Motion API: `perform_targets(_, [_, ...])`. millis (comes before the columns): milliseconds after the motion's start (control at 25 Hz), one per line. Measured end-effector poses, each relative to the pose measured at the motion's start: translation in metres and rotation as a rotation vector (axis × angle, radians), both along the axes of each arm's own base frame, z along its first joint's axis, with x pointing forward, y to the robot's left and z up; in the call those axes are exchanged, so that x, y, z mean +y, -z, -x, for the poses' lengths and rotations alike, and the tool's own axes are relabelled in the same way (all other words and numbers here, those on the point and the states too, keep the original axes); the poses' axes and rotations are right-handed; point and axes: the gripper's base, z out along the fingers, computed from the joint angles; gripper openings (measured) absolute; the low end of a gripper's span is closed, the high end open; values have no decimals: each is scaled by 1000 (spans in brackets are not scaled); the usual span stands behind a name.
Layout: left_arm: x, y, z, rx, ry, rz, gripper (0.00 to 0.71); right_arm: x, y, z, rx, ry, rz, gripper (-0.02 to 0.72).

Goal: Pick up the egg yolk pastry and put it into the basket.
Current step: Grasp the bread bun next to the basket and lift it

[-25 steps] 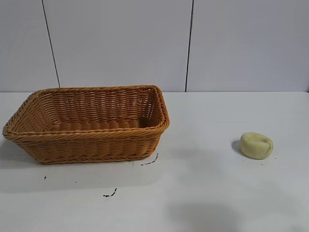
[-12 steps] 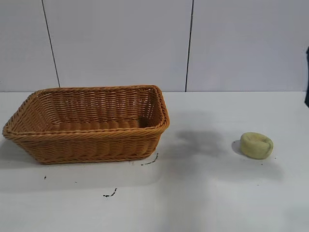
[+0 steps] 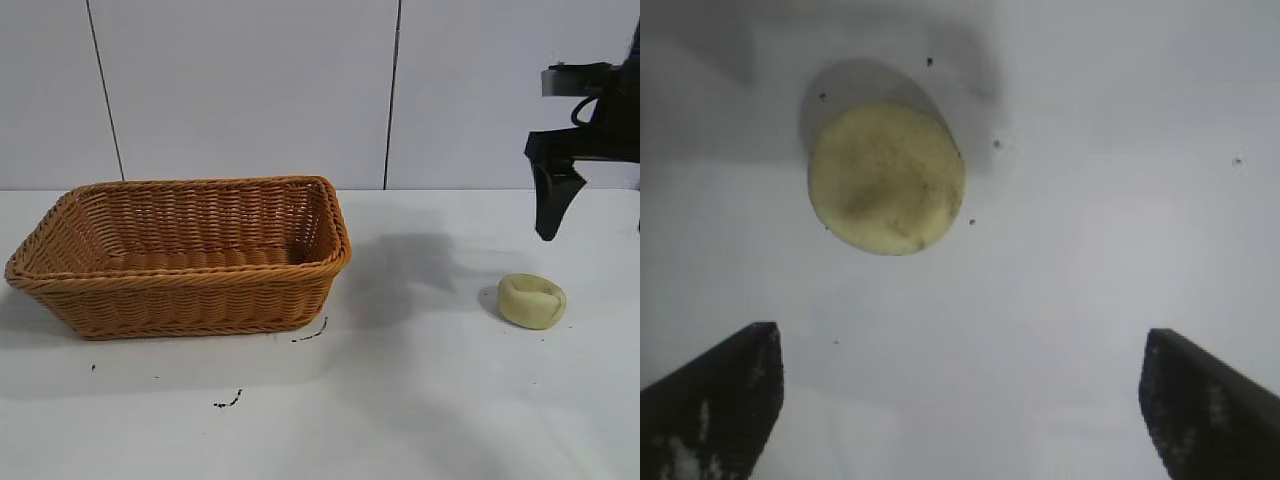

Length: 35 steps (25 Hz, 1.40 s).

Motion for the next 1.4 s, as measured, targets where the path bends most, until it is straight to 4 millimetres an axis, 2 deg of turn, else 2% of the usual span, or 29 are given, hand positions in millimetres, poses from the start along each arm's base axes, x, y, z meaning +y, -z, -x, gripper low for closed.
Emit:
perform_targets(120, [0,0,0,0,0,0,693,17,13,-4,9,-54,7,695])
perform_targets(280, [0,0,0,0,0,0,693,28,29,-9,0,-88,16,695])
perform_targets(760, [0,0,0,0,0,0,693,28,80,-20,38,-65,23,695])
perform_targets(1080, [0,0,0,0,0,0,693,28,85,-22,24,-64,22,695])
perform_targets(1240, [0,0,0,0,0,0,693,28,85,-22,23,-64,22,610])
perform_targets(1400, [0,0,0,0,0,0,693,27,85,-22,26,-68,28,388])
